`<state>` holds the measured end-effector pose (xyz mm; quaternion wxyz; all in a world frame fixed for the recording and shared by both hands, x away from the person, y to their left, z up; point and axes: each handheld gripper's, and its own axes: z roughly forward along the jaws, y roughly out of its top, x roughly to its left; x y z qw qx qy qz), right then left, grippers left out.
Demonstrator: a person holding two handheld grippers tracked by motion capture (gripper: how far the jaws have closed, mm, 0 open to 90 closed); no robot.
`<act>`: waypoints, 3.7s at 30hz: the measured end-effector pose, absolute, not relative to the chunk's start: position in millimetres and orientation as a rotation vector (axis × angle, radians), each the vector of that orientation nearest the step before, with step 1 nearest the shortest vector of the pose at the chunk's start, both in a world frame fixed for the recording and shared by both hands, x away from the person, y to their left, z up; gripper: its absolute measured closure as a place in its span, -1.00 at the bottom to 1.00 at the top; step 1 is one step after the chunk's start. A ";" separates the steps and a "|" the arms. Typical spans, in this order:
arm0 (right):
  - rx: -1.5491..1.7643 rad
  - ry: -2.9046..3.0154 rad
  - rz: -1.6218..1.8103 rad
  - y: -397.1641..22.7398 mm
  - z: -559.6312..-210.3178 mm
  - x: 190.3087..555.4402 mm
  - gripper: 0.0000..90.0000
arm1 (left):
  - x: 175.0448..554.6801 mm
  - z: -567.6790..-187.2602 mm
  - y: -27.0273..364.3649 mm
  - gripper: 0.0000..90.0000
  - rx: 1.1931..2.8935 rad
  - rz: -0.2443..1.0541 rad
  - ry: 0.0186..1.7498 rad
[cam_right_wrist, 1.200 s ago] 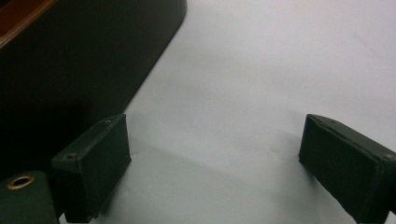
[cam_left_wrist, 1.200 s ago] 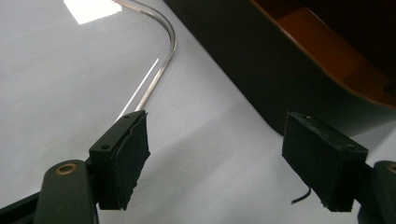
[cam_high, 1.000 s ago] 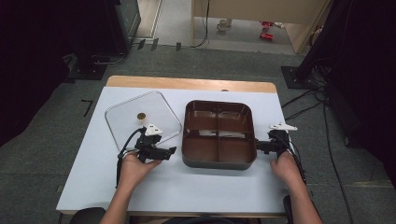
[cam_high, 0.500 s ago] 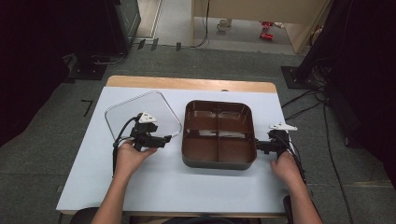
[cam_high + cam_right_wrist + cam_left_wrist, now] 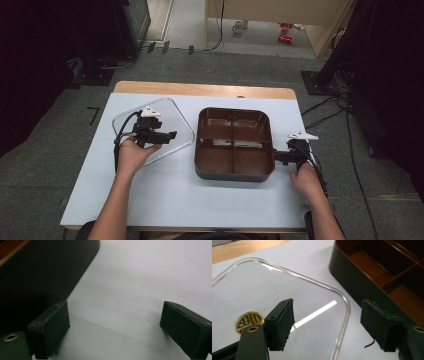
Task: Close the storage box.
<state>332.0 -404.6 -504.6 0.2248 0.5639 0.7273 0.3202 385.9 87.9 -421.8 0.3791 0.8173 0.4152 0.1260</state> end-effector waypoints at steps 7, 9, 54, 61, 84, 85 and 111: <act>1.555 2.006 0.883 -404.6 -504.7 332.0 -0.82 | 401.0 -431.1 104.2 -0.26 2.057 0.368 1.086; 1.555 2.006 0.883 -404.5 -504.7 332.0 -0.82 | 406.0 -434.7 111.1 -0.27 2.038 0.391 1.094; 1.556 2.006 0.883 -404.5 -504.6 331.9 -0.82 | 432.1 -479.5 135.7 0.22 2.058 0.437 1.212; 1.556 2.006 0.883 -404.5 -504.6 331.9 -0.82 | 431.8 -478.7 134.3 0.31 2.067 0.438 1.209; 1.555 2.006 0.883 -404.5 -504.6 331.9 -0.82 | 428.6 -451.5 140.3 0.33 2.020 0.374 1.231; 1.554 2.006 0.883 -404.5 -504.7 332.0 -0.82 | 427.9 -448.0 140.4 0.33 2.010 0.369 1.232; 1.556 2.006 0.883 -404.5 -504.6 331.9 -0.82 | 410.8 -391.0 101.1 0.33 2.004 0.390 1.040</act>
